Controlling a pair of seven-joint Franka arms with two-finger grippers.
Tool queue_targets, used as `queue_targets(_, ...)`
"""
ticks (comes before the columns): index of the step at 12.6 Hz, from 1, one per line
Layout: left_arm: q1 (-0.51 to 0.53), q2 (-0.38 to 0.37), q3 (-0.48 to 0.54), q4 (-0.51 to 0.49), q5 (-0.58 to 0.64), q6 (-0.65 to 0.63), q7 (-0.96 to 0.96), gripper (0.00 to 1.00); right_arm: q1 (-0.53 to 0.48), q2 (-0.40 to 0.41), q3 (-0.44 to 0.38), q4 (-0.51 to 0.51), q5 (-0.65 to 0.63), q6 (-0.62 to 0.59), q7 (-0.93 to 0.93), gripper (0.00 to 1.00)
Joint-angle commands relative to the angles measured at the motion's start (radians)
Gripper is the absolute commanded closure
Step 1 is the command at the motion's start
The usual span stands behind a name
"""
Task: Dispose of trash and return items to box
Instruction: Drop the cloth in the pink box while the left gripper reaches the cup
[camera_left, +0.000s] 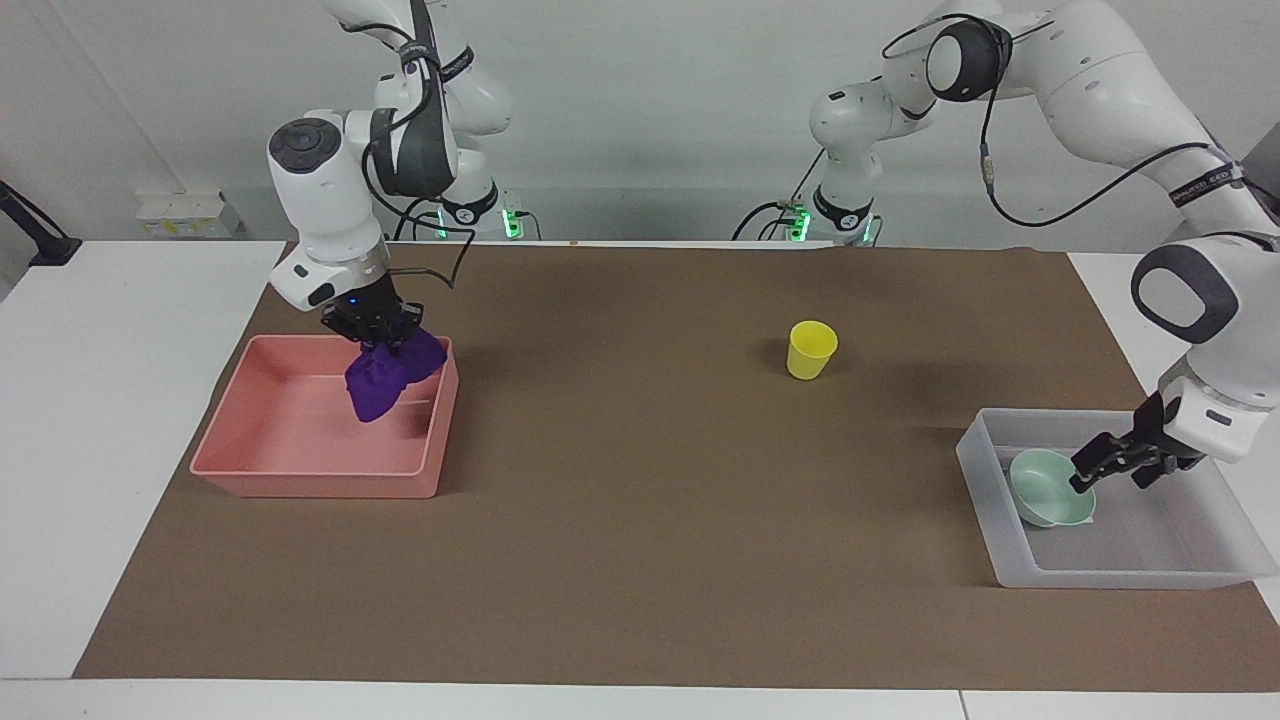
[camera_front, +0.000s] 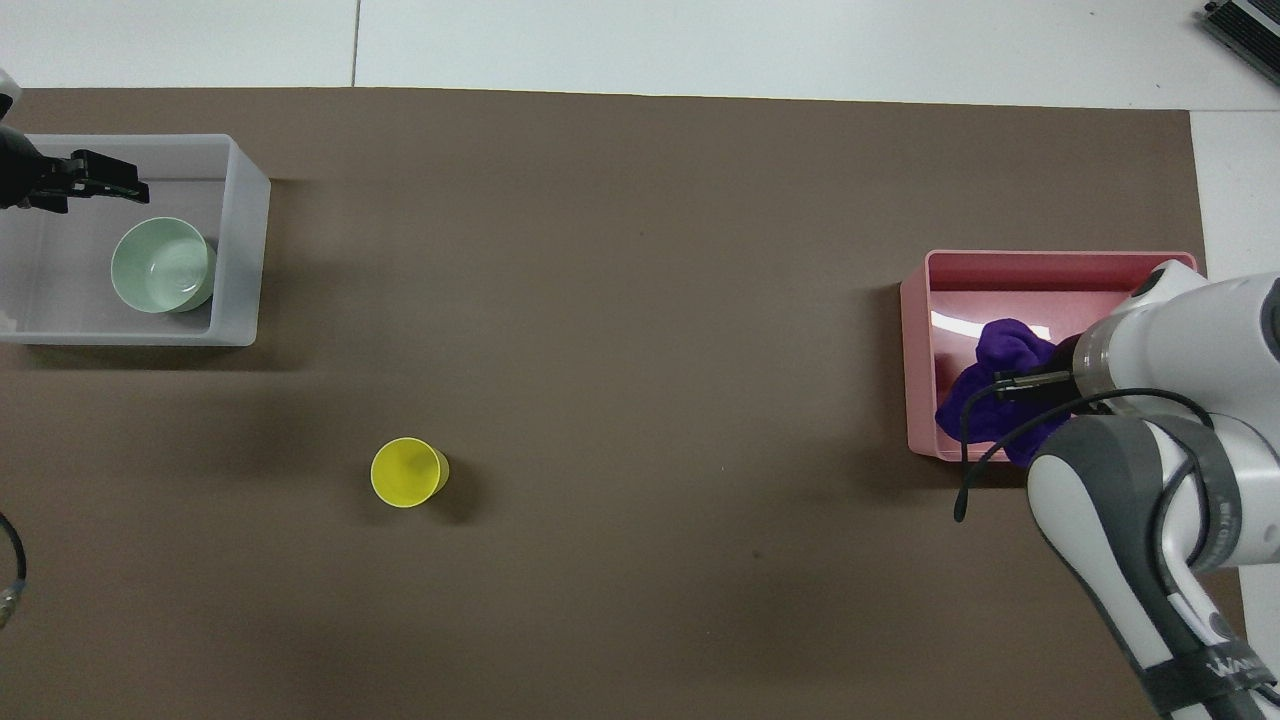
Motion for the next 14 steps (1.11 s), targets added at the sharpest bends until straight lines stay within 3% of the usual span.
queue_targets(1,-0.041,-0.108,0.01,-0.04,-0.003,-0.181,-0.04,0.0,-0.009,0.029,0.011,0.0,0.03,0.035,-0.033,1.0)
queue_targets(2,-0.062,-0.152,0.011,-0.063,-0.003,-0.221,-0.073,0.0,-0.006,0.031,0.013,0.0,0.03,0.035,-0.032,1.0)
queue_targets(3,-0.093,-0.213,0.01,-0.116,-0.005,-0.22,-0.106,0.0,-0.006,0.031,0.011,0.002,0.03,0.033,-0.032,0.92)
queue_targets(4,-0.129,-0.266,0.01,-0.167,-0.005,-0.218,-0.138,0.0,-0.008,0.029,0.011,0.002,0.03,0.033,-0.032,0.69)
queue_targets(6,-0.192,-0.356,0.01,-0.291,-0.005,-0.211,-0.199,0.0,-0.006,0.028,0.013,0.006,0.03,0.035,-0.027,0.33)
queue_targets(7,-0.226,-0.416,0.01,-0.381,-0.005,-0.208,-0.224,0.0,-0.006,0.022,0.014,0.009,0.03,0.033,-0.024,0.2)
queue_targets(11,-0.34,-0.58,0.007,-0.711,-0.046,-0.087,-0.262,0.0,-0.011,0.011,0.011,0.092,0.029,-0.025,-0.015,0.1)
queue_targets(14,-0.453,-0.593,0.007,-0.874,-0.049,0.041,-0.352,0.0,-0.012,0.008,0.013,0.214,0.007,-0.144,0.123,0.09)
